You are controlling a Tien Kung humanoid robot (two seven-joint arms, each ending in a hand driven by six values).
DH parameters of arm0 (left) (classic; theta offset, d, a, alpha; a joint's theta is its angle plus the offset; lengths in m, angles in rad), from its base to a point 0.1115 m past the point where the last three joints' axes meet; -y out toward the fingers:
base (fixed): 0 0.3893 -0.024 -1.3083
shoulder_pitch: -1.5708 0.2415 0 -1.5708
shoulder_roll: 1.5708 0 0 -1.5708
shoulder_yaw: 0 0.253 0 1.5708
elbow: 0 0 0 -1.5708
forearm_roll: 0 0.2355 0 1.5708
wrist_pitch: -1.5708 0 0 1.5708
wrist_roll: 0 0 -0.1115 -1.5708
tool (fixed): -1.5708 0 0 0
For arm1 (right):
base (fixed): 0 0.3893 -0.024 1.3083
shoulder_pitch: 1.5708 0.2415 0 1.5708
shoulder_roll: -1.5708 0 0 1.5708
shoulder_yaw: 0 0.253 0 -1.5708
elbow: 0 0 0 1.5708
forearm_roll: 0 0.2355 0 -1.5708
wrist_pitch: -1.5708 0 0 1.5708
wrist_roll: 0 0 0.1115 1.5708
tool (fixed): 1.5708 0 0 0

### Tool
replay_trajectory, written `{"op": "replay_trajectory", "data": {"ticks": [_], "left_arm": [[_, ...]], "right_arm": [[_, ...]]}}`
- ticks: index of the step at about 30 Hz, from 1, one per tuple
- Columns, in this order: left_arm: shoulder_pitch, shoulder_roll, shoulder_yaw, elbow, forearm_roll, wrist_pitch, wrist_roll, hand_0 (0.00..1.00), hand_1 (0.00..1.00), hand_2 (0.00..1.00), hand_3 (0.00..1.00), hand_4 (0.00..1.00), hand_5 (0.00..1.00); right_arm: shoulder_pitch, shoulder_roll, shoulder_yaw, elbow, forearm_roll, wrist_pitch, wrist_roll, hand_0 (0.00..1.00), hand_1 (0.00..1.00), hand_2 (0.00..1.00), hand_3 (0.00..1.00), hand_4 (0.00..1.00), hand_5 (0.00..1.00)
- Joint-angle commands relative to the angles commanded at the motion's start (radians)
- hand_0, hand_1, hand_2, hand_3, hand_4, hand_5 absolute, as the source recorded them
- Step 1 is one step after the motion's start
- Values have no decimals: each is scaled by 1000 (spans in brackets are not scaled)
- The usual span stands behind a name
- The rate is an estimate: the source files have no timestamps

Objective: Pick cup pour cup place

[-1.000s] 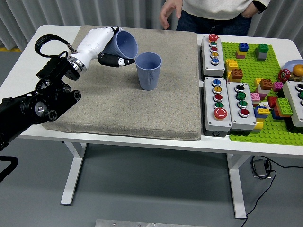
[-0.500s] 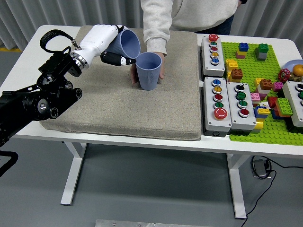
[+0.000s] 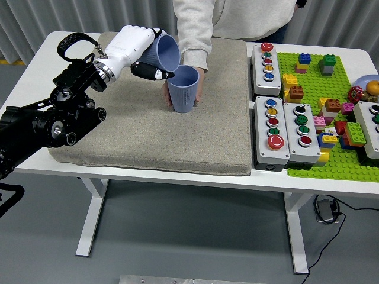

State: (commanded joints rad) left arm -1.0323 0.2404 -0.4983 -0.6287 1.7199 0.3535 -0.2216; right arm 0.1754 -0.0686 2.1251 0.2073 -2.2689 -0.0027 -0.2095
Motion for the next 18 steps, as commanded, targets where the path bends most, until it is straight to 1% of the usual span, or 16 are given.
{"op": "replay_trajectory", "data": {"ticks": [8, 18], "left_arm": [[-10, 2, 20, 1, 69, 14, 7, 486, 473, 532, 545, 819, 276], [-18, 3, 47, 5, 90, 20, 13, 485, 470, 530, 544, 819, 278]], "right_arm": [[1, -1, -4, 0, 0, 0, -1, 693, 660, 604, 598, 2, 254], [2, -1, -5, 0, 0, 0, -1, 692, 660, 602, 598, 2, 253]]}}
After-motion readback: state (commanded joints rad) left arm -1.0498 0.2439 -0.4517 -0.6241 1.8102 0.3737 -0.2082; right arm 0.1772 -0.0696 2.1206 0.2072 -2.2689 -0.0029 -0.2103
